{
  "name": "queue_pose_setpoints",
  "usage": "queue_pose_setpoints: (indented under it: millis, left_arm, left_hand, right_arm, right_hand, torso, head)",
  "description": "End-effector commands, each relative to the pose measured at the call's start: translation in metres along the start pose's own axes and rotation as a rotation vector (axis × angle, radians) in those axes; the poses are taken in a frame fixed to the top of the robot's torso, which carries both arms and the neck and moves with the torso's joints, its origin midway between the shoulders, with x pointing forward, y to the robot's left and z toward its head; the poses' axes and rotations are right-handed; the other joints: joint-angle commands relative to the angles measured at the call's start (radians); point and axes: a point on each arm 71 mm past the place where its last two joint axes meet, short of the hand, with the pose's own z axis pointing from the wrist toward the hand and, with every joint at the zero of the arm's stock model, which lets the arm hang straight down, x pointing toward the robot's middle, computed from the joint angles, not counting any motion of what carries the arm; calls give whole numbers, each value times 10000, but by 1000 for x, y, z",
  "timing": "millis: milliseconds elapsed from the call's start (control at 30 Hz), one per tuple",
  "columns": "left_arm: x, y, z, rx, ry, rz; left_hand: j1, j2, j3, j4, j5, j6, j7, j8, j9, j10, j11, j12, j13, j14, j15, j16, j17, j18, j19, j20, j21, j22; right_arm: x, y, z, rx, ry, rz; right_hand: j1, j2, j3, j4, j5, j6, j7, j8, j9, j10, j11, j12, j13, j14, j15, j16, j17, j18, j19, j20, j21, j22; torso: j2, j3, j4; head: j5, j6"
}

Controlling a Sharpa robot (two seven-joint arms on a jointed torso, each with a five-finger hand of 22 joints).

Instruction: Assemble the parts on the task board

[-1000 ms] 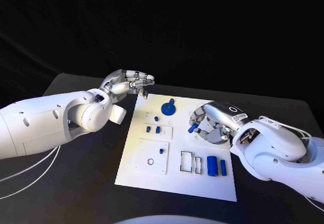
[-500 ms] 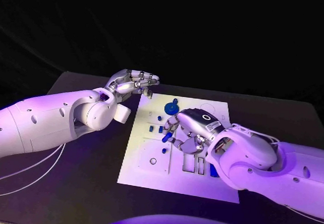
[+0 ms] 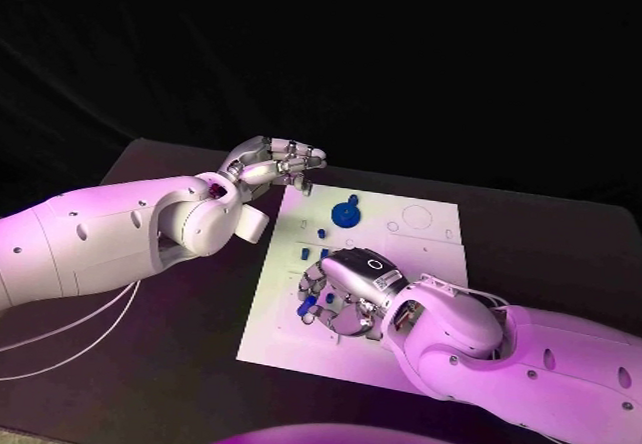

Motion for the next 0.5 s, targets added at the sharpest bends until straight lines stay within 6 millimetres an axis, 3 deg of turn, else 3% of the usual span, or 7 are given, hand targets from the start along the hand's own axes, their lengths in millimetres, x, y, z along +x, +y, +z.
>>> queue_pose_setpoints:
  millis: [33, 500]
  left_arm:
    - [3, -1, 1, 78, 179, -135]
    - [2, -1, 1, 84, 165, -125]
  left_hand:
    - [-105, -18, -65, 19, -10, -62, -17, 36, -16, -60, -11, 52, -10, -50, 48, -47, -7, 115, -24, 11, -54, -14]
    - [-124, -16, -96, 33, -90, -65, -18, 50, -22, -76, -12, 82, -11, -49, 50, -41, -15, 116, -23, 13, -64, -35]
  right_arm:
    - [7, -2, 0, -86, 432, -99]
    - [11, -9, -1, 142, 595, -460]
  right_hand:
    - [-70, 29, -5, -64, 33, 34, -5, 52, 278, 228, -147, 22, 13, 285, -64, 30, -9, -136, 21, -2, -37, 1669]
    - [-117, 36, -12, -90, 17, 20, -3, 60, 308, 228, -142, 4, 23, 281, -59, 25, -23, -133, 13, 0, -55, 1667]
  torso:
    - [5, 16, -6]
    - [8, 12, -2]
  head:
    - [55, -18]
    - [45, -86]
